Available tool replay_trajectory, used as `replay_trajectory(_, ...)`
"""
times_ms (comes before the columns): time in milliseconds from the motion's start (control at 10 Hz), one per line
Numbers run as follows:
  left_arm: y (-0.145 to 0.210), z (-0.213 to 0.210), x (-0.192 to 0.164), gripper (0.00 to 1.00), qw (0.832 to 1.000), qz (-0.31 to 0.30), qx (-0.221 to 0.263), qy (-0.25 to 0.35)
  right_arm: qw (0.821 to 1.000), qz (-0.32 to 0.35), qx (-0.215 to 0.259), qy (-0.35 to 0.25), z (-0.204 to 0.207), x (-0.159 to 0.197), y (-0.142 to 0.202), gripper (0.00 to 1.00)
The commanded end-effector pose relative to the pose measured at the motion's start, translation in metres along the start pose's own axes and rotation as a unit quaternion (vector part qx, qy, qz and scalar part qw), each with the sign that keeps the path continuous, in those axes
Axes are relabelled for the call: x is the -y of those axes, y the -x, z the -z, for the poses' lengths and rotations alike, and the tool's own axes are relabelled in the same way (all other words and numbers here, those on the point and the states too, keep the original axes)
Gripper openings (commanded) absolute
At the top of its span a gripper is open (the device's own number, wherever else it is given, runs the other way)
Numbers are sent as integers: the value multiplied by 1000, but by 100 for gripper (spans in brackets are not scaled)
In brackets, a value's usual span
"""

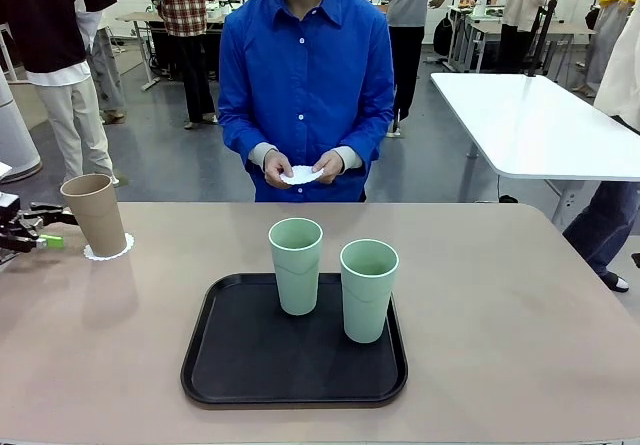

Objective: Place coasters on the table and set cups on them.
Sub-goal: Pick up one Reusable plastic cup and place it on a coaster set by the human.

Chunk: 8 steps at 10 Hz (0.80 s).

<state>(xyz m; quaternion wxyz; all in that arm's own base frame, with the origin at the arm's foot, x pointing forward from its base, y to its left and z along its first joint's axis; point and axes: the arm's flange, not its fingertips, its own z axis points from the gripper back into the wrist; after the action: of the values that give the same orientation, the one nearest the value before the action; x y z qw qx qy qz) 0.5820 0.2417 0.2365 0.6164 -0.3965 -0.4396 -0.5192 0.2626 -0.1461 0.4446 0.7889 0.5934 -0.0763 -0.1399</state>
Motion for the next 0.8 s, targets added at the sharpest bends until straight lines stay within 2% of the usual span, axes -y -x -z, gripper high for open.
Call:
replay_trajectory(0,-54,-9,33,100,991,-10,-68,-113,1000,-3,2,-10,0,-1,0,100)
replay_trajectory(200,-114,-22,72,100,977,-29,-131,-168,1000,-3,2,-10,0,-1,0,100)
replay_trajectory(300,-136,-26,88,100,971,-40,-137,-191,1000,-3,2,-10,0,-1,0,100)
replay_trajectory(400,-158,-29,104,100,968,-46,-148,-195,1000,-3,2,-10,0,-1,0,100)
replay_trajectory(500,-181,-26,123,100,965,-68,-175,-183,1000,-3,2,-10,0,-1,0,100)
replay_trajectory(700,-223,-6,165,100,951,-73,-243,-176,1000,-3,2,-10,0,-1,0,100)
